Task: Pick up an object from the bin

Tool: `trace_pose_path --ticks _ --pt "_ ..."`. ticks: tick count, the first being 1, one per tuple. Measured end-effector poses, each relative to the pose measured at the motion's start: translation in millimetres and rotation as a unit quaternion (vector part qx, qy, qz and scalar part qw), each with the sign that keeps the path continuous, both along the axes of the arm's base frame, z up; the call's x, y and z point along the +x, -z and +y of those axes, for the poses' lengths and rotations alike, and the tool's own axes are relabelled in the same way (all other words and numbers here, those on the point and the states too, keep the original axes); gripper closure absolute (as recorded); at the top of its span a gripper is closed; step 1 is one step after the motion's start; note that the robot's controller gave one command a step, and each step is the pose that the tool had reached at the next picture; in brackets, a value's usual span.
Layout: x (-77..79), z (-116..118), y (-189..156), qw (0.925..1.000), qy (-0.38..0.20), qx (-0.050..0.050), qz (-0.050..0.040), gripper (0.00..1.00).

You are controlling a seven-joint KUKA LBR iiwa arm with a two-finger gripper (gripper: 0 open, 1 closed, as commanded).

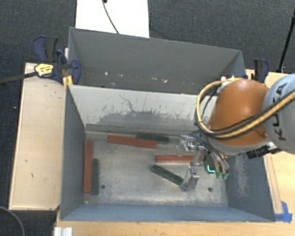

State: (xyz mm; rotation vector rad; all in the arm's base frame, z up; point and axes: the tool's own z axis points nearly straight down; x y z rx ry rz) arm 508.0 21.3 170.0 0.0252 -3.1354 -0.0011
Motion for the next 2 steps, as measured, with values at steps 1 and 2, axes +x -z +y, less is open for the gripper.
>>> trace_pose_path --ticks 1,2 --pt "-4.7 15.2 101.8 0.9946 0.103 0.0 -0.0029 0.0" --pt "3.4 8.9 67.9 0.9931 0.117 0.0 -0.006 0.0"
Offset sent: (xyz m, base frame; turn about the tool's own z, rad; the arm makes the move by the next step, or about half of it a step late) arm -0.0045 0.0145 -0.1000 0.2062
